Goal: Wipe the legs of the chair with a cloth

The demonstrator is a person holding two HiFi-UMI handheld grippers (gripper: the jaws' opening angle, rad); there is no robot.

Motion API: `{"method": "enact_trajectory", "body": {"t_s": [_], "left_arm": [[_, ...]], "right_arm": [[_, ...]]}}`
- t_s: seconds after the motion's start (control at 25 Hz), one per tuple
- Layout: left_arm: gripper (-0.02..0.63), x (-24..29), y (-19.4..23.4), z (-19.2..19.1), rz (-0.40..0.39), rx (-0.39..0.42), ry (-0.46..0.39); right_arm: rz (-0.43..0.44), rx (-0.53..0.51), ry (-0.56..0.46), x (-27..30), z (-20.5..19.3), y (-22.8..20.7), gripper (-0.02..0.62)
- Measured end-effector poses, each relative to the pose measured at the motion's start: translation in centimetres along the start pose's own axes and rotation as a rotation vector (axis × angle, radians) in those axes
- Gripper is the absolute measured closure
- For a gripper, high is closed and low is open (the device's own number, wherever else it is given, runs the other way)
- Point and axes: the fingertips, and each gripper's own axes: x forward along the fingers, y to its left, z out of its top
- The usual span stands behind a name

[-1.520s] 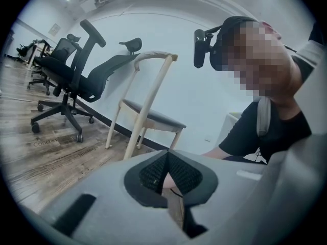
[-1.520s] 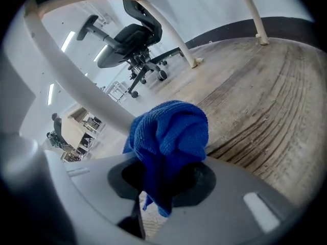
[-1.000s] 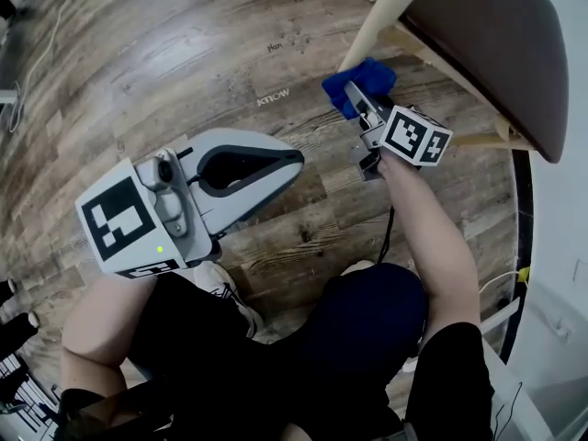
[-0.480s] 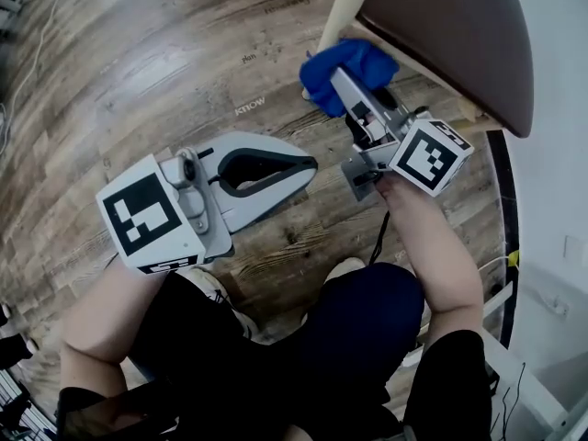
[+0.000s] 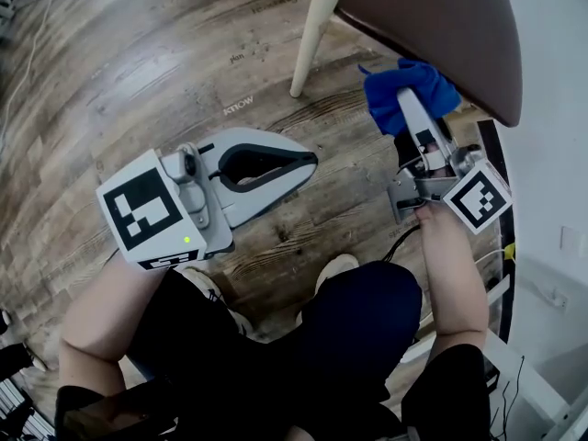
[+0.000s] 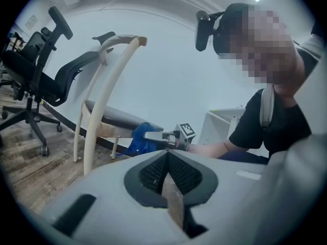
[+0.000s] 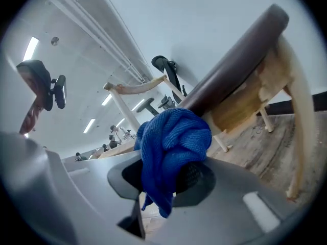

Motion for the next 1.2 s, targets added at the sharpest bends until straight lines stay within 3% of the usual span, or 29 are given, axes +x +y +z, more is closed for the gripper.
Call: {"method": "enact_trajectory", "body": {"t_s": [0.28,0.52,0.8,1.0,1.2], "left_arm": [[0.606,3.3,-1.0,-0.6,-0.014,0.014,0.03],[0.606,4.1,-0.3,-1.5,-0.006,0.015,0.058],[0.606,4.9,0.4,-2.6,0.005,0.013,0.092],[0.606,4.6,1.3,-3.1,0.024,-0.001,0.103],[0.606,4.3,1.9,-3.5,0.037,-0.014,0.108]], "right_arm": [[-0.158,-0.012,-0.094,-9.1,4.3,-5.7,0.492],[-0.266,-0.005,-0.148,-13.1,6.3,-10.1,0.492],[-0.287,0.089,-0.169,-13.4,4.9,-13.9,0.492],[-0.267,0.059,-0.208,-13.3,4.1,-14.6,0.495],[-0.292,0.119,-0.166,-12.4,-0.1,-17.7,0.494]]}}
